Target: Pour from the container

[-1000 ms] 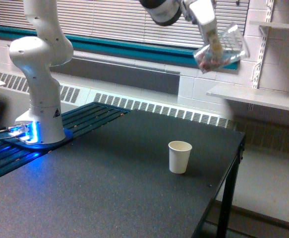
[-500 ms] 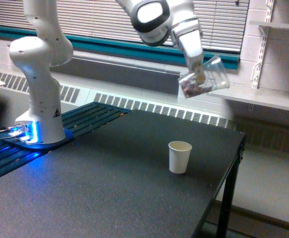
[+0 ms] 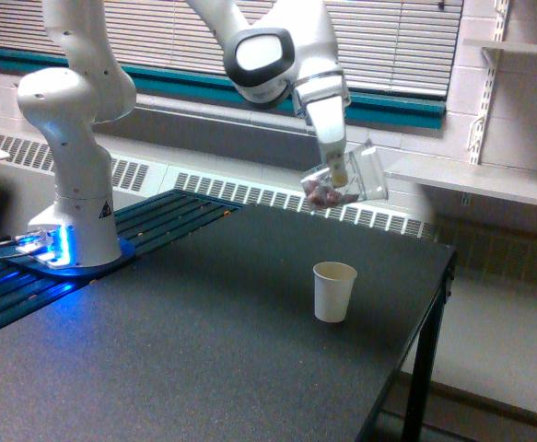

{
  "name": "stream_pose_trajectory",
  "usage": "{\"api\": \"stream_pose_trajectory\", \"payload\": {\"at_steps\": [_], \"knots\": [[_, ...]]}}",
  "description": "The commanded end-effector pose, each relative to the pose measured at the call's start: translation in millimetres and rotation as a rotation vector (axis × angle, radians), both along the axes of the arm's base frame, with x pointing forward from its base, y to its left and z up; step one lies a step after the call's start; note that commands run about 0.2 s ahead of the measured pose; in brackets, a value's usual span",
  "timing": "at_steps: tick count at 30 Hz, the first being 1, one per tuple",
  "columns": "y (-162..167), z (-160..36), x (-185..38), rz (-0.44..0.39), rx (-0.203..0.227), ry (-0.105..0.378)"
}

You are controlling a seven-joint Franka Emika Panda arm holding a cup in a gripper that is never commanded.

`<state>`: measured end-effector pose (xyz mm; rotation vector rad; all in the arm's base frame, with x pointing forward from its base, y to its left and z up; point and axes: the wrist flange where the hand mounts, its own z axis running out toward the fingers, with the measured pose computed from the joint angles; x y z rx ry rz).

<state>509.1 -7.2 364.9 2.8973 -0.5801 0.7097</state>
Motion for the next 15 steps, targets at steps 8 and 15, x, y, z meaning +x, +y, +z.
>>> {"api": "stream_pose_trajectory", "payload": {"at_steps": [8,15], "knots": [[5,-36.5,-20,-0.014,-0.005,0.061],[7,-53.6,-27,-0.010,-0.020,0.105]]}}
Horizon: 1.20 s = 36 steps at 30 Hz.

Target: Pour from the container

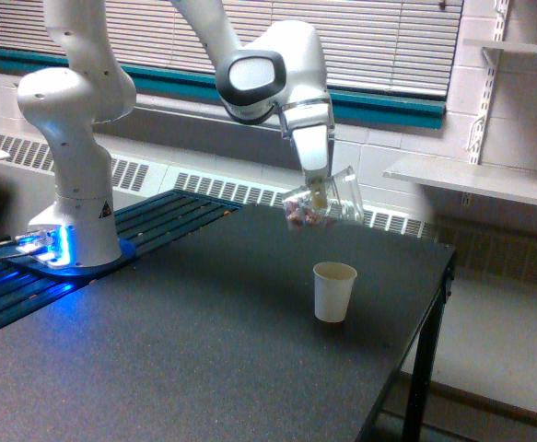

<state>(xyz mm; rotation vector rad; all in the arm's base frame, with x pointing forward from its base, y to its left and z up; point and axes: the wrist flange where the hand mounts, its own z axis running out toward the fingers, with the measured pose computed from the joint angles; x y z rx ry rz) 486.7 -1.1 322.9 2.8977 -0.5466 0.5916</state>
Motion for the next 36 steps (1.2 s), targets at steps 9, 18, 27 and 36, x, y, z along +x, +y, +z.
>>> {"api": "stream_pose_trajectory", "payload": {"at_steps": [9,18,27,36], "knots": [[8,-35.8,-13,-0.016,-0.008,0.074],[16,-59.7,-21,-0.011,-0.015,0.128],[21,-73.1,-23,0.000,-0.045,0.170],[32,-79.2,-17,0.028,-0.077,0.199]]}}
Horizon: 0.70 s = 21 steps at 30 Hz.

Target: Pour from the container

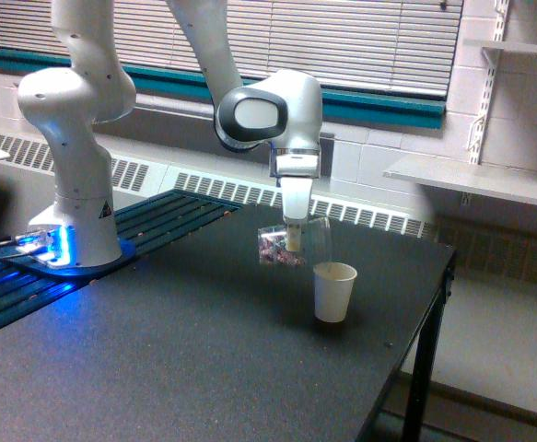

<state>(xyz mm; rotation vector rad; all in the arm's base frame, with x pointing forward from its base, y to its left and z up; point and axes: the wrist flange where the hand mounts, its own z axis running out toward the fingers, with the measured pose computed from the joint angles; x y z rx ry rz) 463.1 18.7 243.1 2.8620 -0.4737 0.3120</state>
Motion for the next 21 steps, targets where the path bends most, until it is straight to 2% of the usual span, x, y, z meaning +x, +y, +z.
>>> {"api": "stream_pose_trajectory", "payload": {"at_steps": [1,21], "knots": [[14,0.1,7,0.020,-0.020,0.006],[45,-7.2,24,0.112,-0.081,0.068]]}}
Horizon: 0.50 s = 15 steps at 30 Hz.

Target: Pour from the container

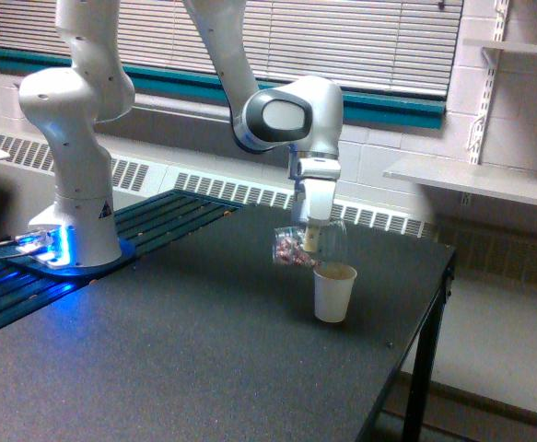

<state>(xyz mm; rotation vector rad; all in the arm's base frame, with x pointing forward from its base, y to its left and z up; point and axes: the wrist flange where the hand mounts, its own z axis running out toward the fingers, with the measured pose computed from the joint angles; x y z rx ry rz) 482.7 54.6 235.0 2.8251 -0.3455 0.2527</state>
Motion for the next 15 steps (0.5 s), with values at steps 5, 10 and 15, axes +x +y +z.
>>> {"api": "stream_pose_trajectory", "payload": {"at_steps": [5,10,15], "knots": [[8,3.4,8,0.045,-0.032,0.010],[2,6.4,9,0.036,-0.034,0.003],[-6,8.8,9,0.024,-0.046,0.005]]}}
